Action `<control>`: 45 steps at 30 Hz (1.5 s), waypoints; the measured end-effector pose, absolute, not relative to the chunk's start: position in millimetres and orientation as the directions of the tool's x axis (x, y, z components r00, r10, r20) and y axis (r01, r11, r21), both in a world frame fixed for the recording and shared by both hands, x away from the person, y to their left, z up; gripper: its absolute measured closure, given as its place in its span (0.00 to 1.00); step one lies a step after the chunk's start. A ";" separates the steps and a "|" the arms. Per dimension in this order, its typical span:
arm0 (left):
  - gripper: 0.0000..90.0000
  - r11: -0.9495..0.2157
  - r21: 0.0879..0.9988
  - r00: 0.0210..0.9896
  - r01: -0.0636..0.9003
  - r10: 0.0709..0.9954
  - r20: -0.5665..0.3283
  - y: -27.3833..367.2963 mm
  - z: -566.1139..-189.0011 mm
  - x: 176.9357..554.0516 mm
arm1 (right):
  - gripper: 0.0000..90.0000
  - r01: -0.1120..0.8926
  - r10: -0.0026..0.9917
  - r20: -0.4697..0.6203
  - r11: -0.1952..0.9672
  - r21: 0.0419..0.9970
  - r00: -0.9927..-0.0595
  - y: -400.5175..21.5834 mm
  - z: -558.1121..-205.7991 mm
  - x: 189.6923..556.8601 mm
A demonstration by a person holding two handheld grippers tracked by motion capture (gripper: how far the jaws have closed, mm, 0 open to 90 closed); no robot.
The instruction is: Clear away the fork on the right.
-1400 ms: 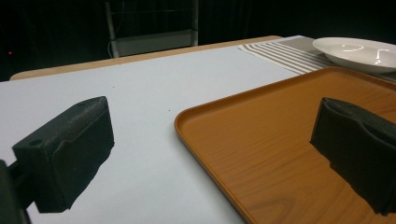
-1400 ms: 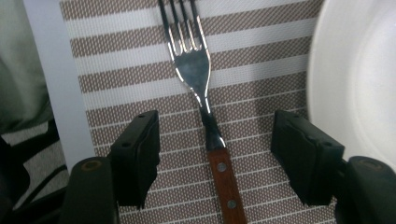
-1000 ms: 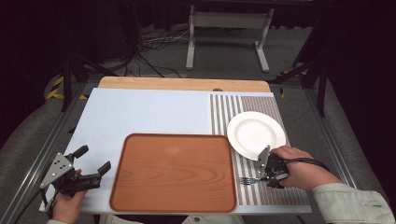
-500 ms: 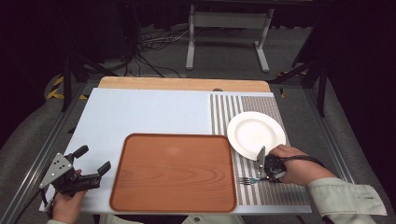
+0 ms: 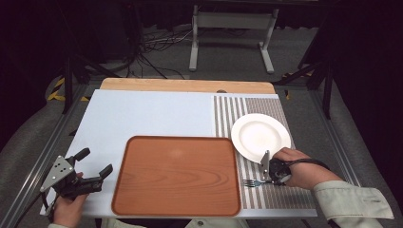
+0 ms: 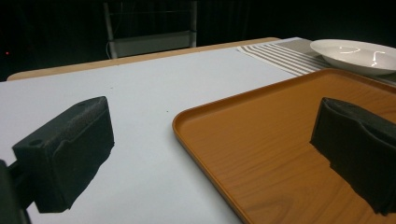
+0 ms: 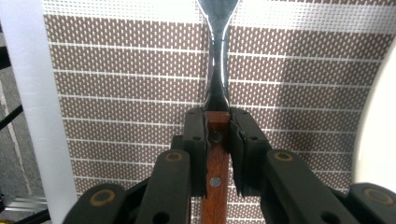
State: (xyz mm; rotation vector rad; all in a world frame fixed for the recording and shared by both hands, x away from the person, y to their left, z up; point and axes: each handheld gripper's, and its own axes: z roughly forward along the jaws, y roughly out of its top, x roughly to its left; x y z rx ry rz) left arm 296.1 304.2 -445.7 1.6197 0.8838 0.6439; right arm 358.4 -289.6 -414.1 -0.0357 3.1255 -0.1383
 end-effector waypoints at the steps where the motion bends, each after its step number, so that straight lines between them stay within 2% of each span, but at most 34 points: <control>1: 0.00 -0.093 0.973 0.570 0.209 0.821 -0.044 304.2 -445.7 296.1 | 0.87 -0.021 -0.022 -0.009 0.996 -0.088 -1.000 -289.7 -413.7 358.2; 31: 0.00 -0.098 0.972 0.571 0.213 0.820 -0.043 303.6 -445.8 296.1 | 0.87 0.128 0.137 -0.152 0.990 0.065 -0.979 -270.7 -347.1 361.1; 42: 0.00 -0.101 0.971 0.574 0.215 0.818 -0.042 303.1 -446.1 296.5 | 0.87 0.291 0.312 -0.110 0.940 0.177 -0.944 -257.3 -333.3 361.3; 45: 0.00 -0.099 0.972 0.573 0.213 0.818 -0.042 303.0 -446.0 296.3 | 0.87 0.358 0.386 -0.097 0.907 0.223 -0.917 -251.0 -330.5 361.3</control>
